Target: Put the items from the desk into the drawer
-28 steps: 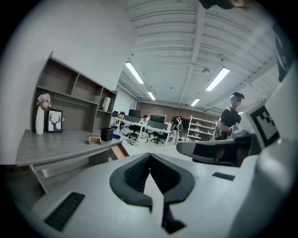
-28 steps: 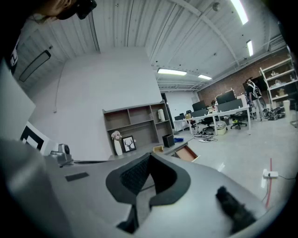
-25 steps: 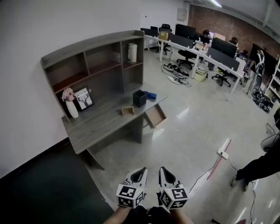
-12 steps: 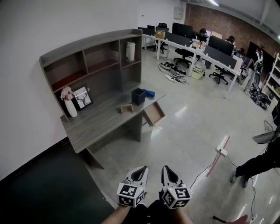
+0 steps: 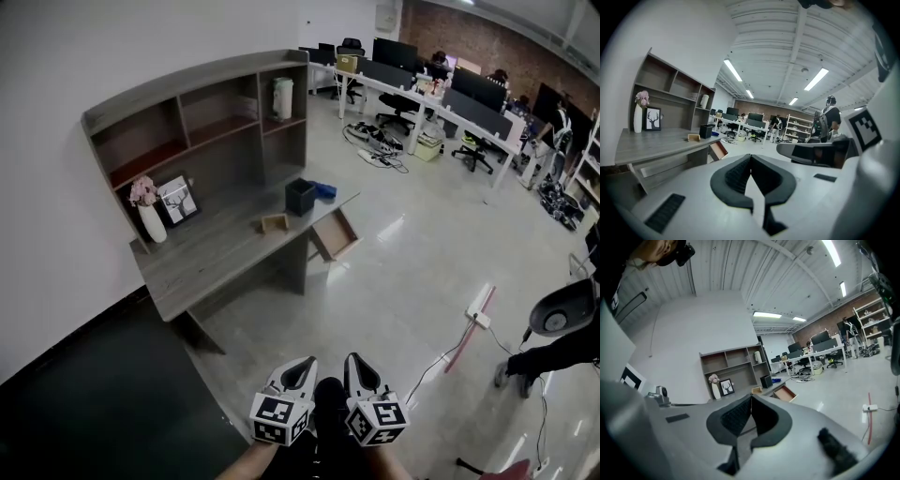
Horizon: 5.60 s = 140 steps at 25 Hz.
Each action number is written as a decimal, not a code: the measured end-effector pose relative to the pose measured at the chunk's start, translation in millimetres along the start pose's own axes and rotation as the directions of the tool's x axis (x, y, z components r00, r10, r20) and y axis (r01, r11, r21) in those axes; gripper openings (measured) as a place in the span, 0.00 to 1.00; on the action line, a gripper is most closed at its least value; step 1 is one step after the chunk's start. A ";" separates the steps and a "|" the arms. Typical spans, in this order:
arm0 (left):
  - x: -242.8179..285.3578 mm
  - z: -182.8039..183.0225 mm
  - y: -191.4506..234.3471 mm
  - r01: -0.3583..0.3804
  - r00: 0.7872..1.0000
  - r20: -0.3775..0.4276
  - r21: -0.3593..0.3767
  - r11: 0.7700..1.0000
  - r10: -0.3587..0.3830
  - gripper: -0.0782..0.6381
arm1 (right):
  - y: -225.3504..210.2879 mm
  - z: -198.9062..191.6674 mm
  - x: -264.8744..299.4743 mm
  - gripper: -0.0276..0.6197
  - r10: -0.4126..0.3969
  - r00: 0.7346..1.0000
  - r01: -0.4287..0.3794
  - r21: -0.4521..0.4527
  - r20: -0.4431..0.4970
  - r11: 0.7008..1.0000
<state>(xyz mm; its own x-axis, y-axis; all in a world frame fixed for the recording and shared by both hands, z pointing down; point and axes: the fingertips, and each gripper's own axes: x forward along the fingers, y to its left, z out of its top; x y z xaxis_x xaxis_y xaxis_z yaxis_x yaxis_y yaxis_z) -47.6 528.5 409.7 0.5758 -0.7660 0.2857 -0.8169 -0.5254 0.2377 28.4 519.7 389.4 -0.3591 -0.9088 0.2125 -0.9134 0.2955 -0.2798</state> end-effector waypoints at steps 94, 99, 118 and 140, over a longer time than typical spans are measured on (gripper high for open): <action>358.9 106.1 126.9 -0.098 0.995 -0.028 -0.060 0.993 0.097 0.12 | -231.8 95.9 321.5 0.06 0.029 0.999 -0.032 -0.079 -0.038 0.996; 384.6 121.0 149.3 -0.108 0.994 -0.030 -0.072 0.992 0.106 0.12 | -238.5 108.5 355.9 0.06 0.045 0.998 -0.048 -0.081 -0.035 0.996; 463.3 168.9 238.4 -0.115 0.993 -0.020 -0.100 0.988 0.113 0.12 | -250.6 140.7 473.0 0.06 0.038 0.998 -0.043 -0.107 -0.055 0.993; 492.6 184.4 301.2 -0.172 0.984 0.013 -0.164 0.971 0.177 0.12 | -232.1 150.8 551.3 0.06 0.136 0.986 -0.151 -0.166 -0.096 0.975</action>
<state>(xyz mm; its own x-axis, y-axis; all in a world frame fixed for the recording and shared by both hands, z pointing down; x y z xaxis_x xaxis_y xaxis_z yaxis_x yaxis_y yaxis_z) -15.9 -75.3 450.9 0.4221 -0.8516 0.3108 -0.8873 -0.3179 0.3340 71.4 -94.3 430.3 -0.4971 -0.8273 0.2616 -0.8677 0.4741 -0.1494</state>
